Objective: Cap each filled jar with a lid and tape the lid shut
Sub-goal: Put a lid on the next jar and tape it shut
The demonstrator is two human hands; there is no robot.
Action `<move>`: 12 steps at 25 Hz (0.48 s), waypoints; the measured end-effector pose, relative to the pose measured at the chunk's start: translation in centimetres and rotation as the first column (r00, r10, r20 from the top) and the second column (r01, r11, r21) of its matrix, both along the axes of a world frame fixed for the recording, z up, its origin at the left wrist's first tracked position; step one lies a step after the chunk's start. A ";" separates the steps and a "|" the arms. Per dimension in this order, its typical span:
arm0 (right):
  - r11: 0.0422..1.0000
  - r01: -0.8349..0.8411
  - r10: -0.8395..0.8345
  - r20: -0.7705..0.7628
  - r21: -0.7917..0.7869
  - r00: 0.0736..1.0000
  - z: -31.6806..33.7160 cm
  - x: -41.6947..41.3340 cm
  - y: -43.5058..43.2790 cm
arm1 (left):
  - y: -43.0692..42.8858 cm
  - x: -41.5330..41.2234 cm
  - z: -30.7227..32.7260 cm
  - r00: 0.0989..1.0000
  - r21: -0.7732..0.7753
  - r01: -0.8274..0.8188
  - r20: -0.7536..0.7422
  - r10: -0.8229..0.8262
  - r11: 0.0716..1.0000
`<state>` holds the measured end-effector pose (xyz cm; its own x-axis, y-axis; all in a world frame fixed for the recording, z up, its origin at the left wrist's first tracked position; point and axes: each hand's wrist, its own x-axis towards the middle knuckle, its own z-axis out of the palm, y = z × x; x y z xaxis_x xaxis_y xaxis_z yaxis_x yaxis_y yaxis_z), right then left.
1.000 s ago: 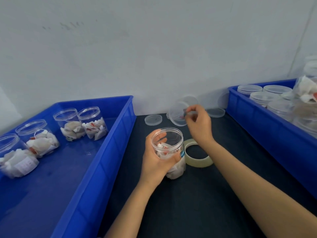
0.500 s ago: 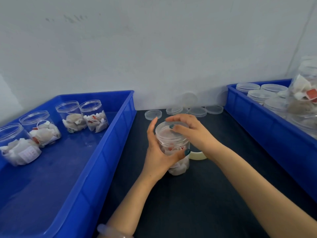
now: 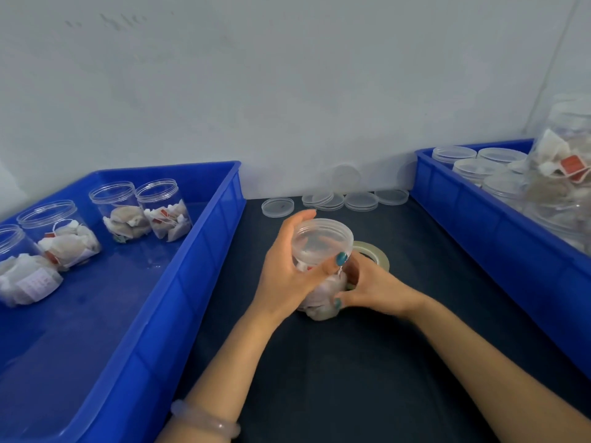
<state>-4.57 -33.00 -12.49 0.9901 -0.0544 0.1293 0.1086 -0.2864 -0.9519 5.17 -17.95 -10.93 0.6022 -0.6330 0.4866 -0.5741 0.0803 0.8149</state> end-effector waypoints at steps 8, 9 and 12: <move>0.944 0.309 -0.294 0.126 -0.119 0.947 -2.4 1.3 2.2 | -0.4 -0.9 0.3 0.940 0.044 -0.258 0.242 0.240 0.965; 0.928 0.347 -0.330 0.135 -0.136 0.934 -2.4 1.2 2.6 | -0.6 -1.3 0.2 0.929 0.044 -0.309 0.227 0.291 0.950; 0.893 0.421 -0.394 0.178 -0.160 0.902 -2.2 1.2 3.7 | -0.6 -1.7 0.7 0.930 0.064 -0.348 0.146 0.336 0.935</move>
<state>-3.40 -29.34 -14.64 0.8576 -0.4098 0.3109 0.0688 -0.5076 -0.8589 3.48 -18.54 -10.28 0.7244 -0.4430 0.5282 -0.6561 -0.2078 0.7255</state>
